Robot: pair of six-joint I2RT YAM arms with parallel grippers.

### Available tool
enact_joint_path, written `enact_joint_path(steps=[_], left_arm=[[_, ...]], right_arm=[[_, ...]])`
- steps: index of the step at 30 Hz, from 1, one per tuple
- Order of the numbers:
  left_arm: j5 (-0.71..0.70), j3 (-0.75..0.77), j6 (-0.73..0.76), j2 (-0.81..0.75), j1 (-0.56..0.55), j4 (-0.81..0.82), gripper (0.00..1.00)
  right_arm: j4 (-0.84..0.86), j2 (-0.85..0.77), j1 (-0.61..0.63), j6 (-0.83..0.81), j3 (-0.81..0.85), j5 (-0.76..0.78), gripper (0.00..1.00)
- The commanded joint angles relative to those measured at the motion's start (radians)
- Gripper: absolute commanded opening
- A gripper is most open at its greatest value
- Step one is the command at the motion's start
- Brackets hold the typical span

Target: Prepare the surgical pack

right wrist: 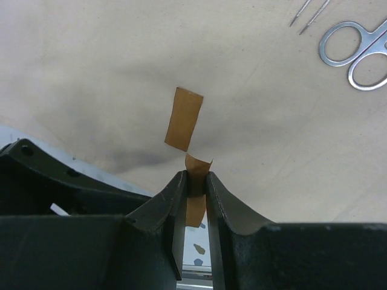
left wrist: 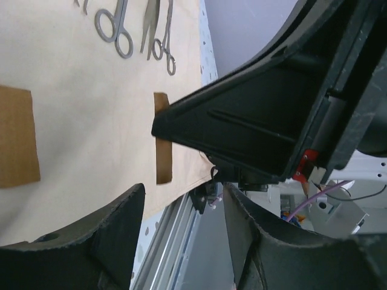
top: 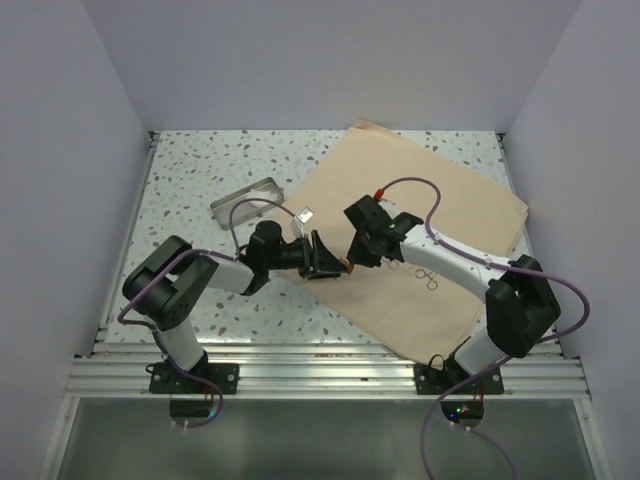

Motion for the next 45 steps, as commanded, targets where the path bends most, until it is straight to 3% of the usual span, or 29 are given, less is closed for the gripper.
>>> enact_joint_path(steps=[1, 14, 17, 18, 20, 22, 26, 33, 36, 42, 45], left_arm=[[0.006, 0.070, -0.044, 0.035, -0.013, 0.115, 0.58], [0.001, 0.117, -0.051, 0.076, -0.014, 0.105, 0.34], [0.003, 0.114, -0.050, 0.078, -0.014, 0.103, 0.21], [0.003, 0.116, -0.047, 0.078, -0.014, 0.099, 0.13], [0.000, 0.120, -0.024, 0.073, -0.011, 0.067, 0.00], [-0.016, 0.126, 0.019, 0.059, -0.004, -0.005, 0.00], [-0.030, 0.128, 0.090, 0.029, 0.074, -0.117, 0.00], [-0.137, 0.146, 0.278, -0.093, 0.356, -0.430, 0.00], [-0.126, 0.160, 0.275, -0.082, 0.500, -0.440, 0.00], [-0.145, 0.221, 0.291, -0.036, 0.645, -0.481, 0.00], [-0.180, 0.281, 0.317, -0.002, 0.660, -0.542, 0.00]], right_arm=[[0.034, -0.057, 0.007, -0.035, 0.002, -0.025, 0.22], [0.037, -0.080, 0.007, -0.047, 0.000, -0.037, 0.22], [0.033, -0.077, 0.007, -0.047, 0.002, -0.039, 0.24], [0.031, -0.076, 0.006, -0.047, 0.005, -0.039, 0.26], [0.013, -0.077, 0.004, -0.053, 0.012, -0.008, 0.38], [-0.021, -0.079, 0.001, -0.073, 0.038, 0.036, 0.49], [-0.084, -0.091, -0.060, -0.123, 0.078, 0.124, 0.56], [-0.076, -0.097, -0.117, -0.222, 0.064, 0.153, 0.57], [-0.036, -0.086, -0.123, -0.236, 0.041, 0.115, 0.57], [-0.015, -0.053, -0.128, -0.252, 0.038, 0.066, 0.57], [-0.002, -0.051, -0.129, -0.260, 0.031, 0.060, 0.57]])
